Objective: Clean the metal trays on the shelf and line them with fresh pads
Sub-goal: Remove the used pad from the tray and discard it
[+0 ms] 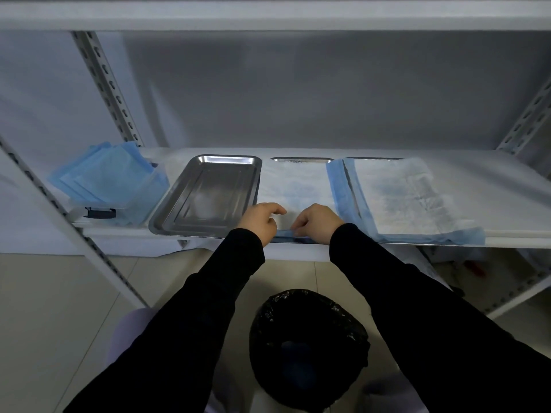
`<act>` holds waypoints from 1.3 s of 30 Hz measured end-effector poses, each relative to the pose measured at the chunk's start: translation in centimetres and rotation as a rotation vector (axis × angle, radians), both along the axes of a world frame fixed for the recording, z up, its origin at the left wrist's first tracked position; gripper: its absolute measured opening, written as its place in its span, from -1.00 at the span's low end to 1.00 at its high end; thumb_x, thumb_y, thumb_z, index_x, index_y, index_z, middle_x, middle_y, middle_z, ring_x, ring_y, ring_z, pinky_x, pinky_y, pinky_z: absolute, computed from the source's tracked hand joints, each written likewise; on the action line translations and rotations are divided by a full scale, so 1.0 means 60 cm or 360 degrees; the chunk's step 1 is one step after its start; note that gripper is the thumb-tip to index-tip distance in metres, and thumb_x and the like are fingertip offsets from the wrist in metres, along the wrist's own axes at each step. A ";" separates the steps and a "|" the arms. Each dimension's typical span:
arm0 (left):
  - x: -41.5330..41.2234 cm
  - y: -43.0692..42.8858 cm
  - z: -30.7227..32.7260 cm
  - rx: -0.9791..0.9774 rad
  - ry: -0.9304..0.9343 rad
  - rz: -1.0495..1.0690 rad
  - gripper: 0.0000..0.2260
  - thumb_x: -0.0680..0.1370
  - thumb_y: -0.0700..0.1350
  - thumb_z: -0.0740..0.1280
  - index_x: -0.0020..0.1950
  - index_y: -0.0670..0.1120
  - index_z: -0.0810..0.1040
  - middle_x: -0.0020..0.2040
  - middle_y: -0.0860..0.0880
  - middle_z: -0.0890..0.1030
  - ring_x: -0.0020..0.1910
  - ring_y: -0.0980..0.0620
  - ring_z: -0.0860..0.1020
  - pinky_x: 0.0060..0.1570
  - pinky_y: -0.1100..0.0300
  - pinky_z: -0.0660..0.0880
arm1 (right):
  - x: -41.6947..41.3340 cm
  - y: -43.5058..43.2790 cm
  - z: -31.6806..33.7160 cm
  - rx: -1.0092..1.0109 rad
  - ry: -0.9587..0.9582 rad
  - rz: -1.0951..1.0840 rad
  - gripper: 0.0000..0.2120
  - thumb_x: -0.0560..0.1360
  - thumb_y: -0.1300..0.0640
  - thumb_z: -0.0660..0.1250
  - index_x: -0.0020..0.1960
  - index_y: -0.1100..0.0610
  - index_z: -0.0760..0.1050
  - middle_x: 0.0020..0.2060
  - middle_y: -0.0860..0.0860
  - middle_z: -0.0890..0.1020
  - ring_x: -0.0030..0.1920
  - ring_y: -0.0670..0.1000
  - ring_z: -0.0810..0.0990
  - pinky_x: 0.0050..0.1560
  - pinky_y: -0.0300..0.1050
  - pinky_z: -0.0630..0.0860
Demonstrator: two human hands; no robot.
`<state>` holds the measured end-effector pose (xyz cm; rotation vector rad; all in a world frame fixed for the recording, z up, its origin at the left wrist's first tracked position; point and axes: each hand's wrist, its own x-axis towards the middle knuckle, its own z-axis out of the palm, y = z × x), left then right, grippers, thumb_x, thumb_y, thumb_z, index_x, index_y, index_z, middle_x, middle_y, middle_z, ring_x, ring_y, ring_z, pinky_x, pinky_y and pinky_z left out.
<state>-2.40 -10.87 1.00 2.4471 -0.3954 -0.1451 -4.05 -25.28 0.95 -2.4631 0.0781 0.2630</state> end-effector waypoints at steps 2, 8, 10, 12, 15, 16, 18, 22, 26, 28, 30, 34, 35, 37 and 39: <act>0.000 -0.001 0.000 -0.0037 0.0048 -0.0009 -0.65 0.56 -0.31 0.16 0.30 -0.09 0.50 0.34 -0.05 0.47 0.34 -0.03 0.41 0.28 0.23 0.32 | 0.000 -0.001 0.000 0.0031 -0.0036 -0.0013 -0.81 0.52 0.23 0.33 0.09 0.23 0.62 0.10 0.11 0.63 0.12 0.06 0.56 0.09 -0.21 0.42; 0.002 0.000 0.000 0.0134 0.0031 -0.0084 -0.54 0.49 0.01 0.38 0.37 -0.04 0.43 0.33 -0.01 0.49 0.38 -0.07 0.32 0.40 0.13 0.20 | 0.003 0.000 0.007 0.0106 -0.0134 -0.0055 -0.85 0.57 0.18 0.23 0.06 0.19 0.54 -0.01 0.15 0.59 -0.07 0.01 0.47 -0.13 -0.24 0.38; 0.009 0.000 -0.003 0.0227 0.0027 -0.0076 -0.52 0.47 0.01 0.41 0.36 -0.04 0.42 0.25 -0.04 0.53 0.32 -0.08 0.37 0.37 0.08 0.25 | 0.004 0.000 0.010 0.0116 -0.0145 -0.0099 -0.88 0.60 0.15 0.17 0.05 0.13 0.47 -0.08 0.10 0.52 -0.10 0.04 0.46 -0.27 -0.26 0.34; 0.017 -0.001 -0.006 0.0263 -0.0002 -0.0052 -0.63 0.50 -0.07 0.37 0.30 -0.05 0.46 0.16 -0.07 0.57 0.24 -0.10 0.44 0.37 0.03 0.31 | 0.005 0.000 0.012 0.0116 -0.0178 -0.0118 -0.88 0.61 0.14 0.13 0.03 0.12 0.42 -0.09 0.08 0.49 -0.11 0.05 0.44 -0.28 -0.26 0.33; 0.025 -0.003 -0.002 0.0243 -0.0048 -0.0009 -0.78 0.55 -0.17 0.27 0.18 -0.12 0.55 0.07 -0.14 0.62 0.08 -0.13 0.55 0.23 0.02 0.44 | 0.006 -0.004 0.017 0.0150 -0.0232 -0.0129 -0.90 0.62 0.14 0.12 0.01 0.11 0.40 -0.10 0.08 0.48 -0.11 0.05 0.43 -0.30 -0.35 0.31; 0.027 -0.004 0.000 0.0204 -0.0052 0.0020 -0.80 0.56 -0.19 0.24 0.14 -0.15 0.57 0.05 -0.16 0.62 0.04 -0.14 0.56 0.16 0.05 0.48 | 0.006 -0.005 0.018 0.0173 -0.0245 -0.0132 -0.91 0.62 0.14 0.13 -0.02 0.10 0.38 -0.11 0.08 0.48 -0.10 0.05 0.43 -0.29 -0.35 0.31; 0.032 -0.004 0.002 0.0165 -0.0068 0.0067 -0.80 0.58 -0.20 0.19 0.07 -0.19 0.59 0.01 -0.20 0.63 -0.03 -0.14 0.56 0.06 0.08 0.47 | 0.006 -0.008 0.022 0.0239 -0.0242 -0.0130 -0.94 0.59 0.11 0.21 -0.03 0.09 0.38 -0.10 0.07 0.49 -0.09 0.05 0.45 -0.23 -0.27 0.35; 0.040 -0.005 0.007 0.0162 -0.0117 0.0084 -0.79 0.59 -0.24 0.16 0.05 -0.24 0.58 -0.01 -0.23 0.62 -0.01 -0.18 0.57 0.01 0.07 0.48 | 0.004 -0.017 0.035 -0.0113 -0.0152 -0.0018 -0.58 0.40 0.08 0.47 0.21 0.09 0.44 0.05 0.07 0.57 0.06 0.08 0.53 0.04 -0.13 0.45; 0.043 -0.006 0.013 0.0093 -0.0154 0.0101 -0.79 0.59 -0.26 0.17 0.08 -0.22 0.59 0.03 -0.21 0.62 0.03 -0.16 0.57 0.02 0.11 0.48 | 0.006 -0.029 0.033 -0.0568 -0.0141 -0.0031 -0.73 0.47 0.15 0.36 0.17 0.12 0.51 0.09 0.09 0.62 0.07 0.12 0.57 -0.01 -0.11 0.45; 0.045 -0.004 0.015 0.0013 -0.0114 0.0134 -0.82 0.56 -0.22 0.27 0.12 -0.17 0.58 0.07 -0.15 0.62 0.08 -0.12 0.56 0.08 0.15 0.47 | 0.006 -0.033 0.032 -0.0610 -0.0167 -0.0072 -0.84 0.52 0.18 0.29 0.08 0.15 0.56 -0.02 0.11 0.62 -0.04 0.11 0.56 -0.08 -0.13 0.43; 0.049 0.000 0.014 0.0034 -0.0100 0.0134 -0.71 0.49 -0.20 0.39 0.21 -0.13 0.55 0.14 -0.11 0.59 0.14 -0.09 0.53 0.20 0.15 0.44 | 0.007 -0.038 0.033 -0.0554 -0.0203 -0.0095 -0.84 0.55 0.17 0.26 0.05 0.19 0.57 -0.13 0.10 0.56 -0.13 0.08 0.49 -0.10 -0.14 0.40; 0.058 0.003 0.016 0.0021 -0.0074 0.0161 -0.81 0.51 -0.28 0.31 0.10 -0.18 0.60 0.00 -0.12 0.59 -0.04 -0.04 0.51 -0.01 0.23 0.42 | 0.008 -0.048 0.042 -0.0465 -0.0251 -0.0092 -0.82 0.55 0.14 0.29 0.08 0.19 0.57 -0.15 0.05 0.53 -0.13 0.05 0.48 -0.10 -0.15 0.38; 0.060 0.002 0.016 -0.0024 -0.0045 0.0189 -0.82 0.53 -0.29 0.26 0.07 -0.20 0.60 -0.05 -0.14 0.58 -0.10 -0.02 0.48 -0.06 0.24 0.39 | 0.008 -0.049 0.045 -0.0472 -0.0262 -0.0109 -0.83 0.54 0.13 0.30 0.09 0.16 0.57 -0.12 0.05 0.55 -0.11 0.05 0.49 -0.09 -0.15 0.39; 0.064 -0.001 0.018 -0.0123 -0.0008 0.0216 -0.83 0.55 -0.29 0.22 0.04 -0.22 0.59 -0.11 -0.12 0.54 -0.13 -0.01 0.46 -0.08 0.23 0.37 | 0.008 -0.052 0.050 -0.0555 -0.0281 -0.0201 -0.81 0.50 0.11 0.35 0.10 0.08 0.56 -0.04 0.04 0.61 -0.03 0.07 0.55 -0.04 -0.13 0.42; 0.067 -0.004 0.019 -0.0218 0.0009 0.0237 -0.85 0.55 -0.28 0.24 0.04 -0.21 0.58 -0.11 -0.08 0.52 -0.13 0.00 0.46 -0.08 0.21 0.41 | 0.008 -0.056 0.053 -0.0698 -0.0272 -0.0307 -0.79 0.48 0.14 0.36 0.11 0.04 0.55 -0.04 0.03 0.61 0.00 0.07 0.56 0.06 -0.07 0.44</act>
